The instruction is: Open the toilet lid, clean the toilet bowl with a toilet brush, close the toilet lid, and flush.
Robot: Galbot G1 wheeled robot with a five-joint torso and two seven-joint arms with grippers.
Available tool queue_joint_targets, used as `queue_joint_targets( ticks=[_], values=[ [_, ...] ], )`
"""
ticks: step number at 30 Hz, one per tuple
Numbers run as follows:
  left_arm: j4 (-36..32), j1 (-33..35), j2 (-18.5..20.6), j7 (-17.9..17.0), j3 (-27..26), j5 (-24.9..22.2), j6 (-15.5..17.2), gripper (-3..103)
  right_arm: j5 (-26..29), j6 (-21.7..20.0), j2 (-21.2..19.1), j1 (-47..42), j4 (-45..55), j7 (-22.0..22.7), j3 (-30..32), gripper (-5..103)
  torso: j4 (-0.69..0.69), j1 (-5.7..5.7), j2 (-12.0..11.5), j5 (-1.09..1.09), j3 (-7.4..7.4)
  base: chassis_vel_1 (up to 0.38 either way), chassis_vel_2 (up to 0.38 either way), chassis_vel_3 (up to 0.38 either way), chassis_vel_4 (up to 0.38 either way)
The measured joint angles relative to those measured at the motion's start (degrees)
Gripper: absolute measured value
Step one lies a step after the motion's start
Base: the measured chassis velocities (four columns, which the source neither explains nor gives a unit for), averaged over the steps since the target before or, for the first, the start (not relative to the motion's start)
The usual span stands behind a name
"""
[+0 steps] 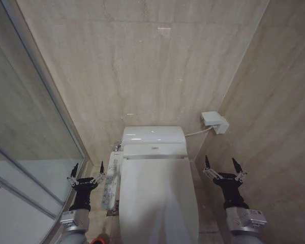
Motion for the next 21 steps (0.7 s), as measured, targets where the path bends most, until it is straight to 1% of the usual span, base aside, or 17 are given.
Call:
queue_joint_targets(
  ticks=[5,9,14,17,19,20,21],
  values=[
    [0.3,-0.6,0.0,0.0,0.0,0.0,0.0,100,0.0,0.0,0.0,0.0,0.0,0.0,0.0,100,0.0,0.03,0.0,-0.01,0.01,-0.069,0.061,0.073,-0.07],
    [0.9,-1.2,0.1,-0.1,0.1,-0.1,0.0,100,0.0,0.0,0.0,0.0,0.0,0.0,0.0,100,0.0,-0.02,0.0,0.0,-0.01,0.0,0.0,0.0,0.0],
    [2.6,-3.6,1.3,-0.4,-0.3,-1.5,0.1,100,0.0,0.0,0.0,0.0,0.0,0.0,0.0,100,0.0,-0.04,0.0,-0.01,-0.02,0.0,0.0,0.0,0.0],
    [5.5,-6.9,4.0,-0.3,-0.8,-3.4,0.1,100,0.0,0.0,0.0,0.0,0.0,0.0,0.0,100,-0.02,-0.03,0.0,-0.01,-0.01,0.0,0.0,0.0,0.0],
    [6.2,-7.5,4.6,-0.3,-0.8,-3.9,0.1,100,0.0,0.0,0.0,0.0,0.0,0.0,0.0,100,-0.02,-0.03,0.0,-0.01,-0.01,0.0,0.0,0.0,0.0],
    [7.1,-8.3,5.5,-0.2,-0.7,-4.4,-0.1,100,0.0,0.0,0.0,0.0,0.0,0.0,0.0,100,0.0,-0.02,0.0,-0.01,-0.01,0.0,0.0,0.0,0.0],
    [8.3,-9.2,6.5,0.0,-0.5,-4.9,-0.6,100,0.0,0.0,0.0,0.0,0.0,0.0,0.0,100,-0.01,-0.02,0.0,-0.02,-0.01,0.0,0.0,0.0,0.0]
  ],
)
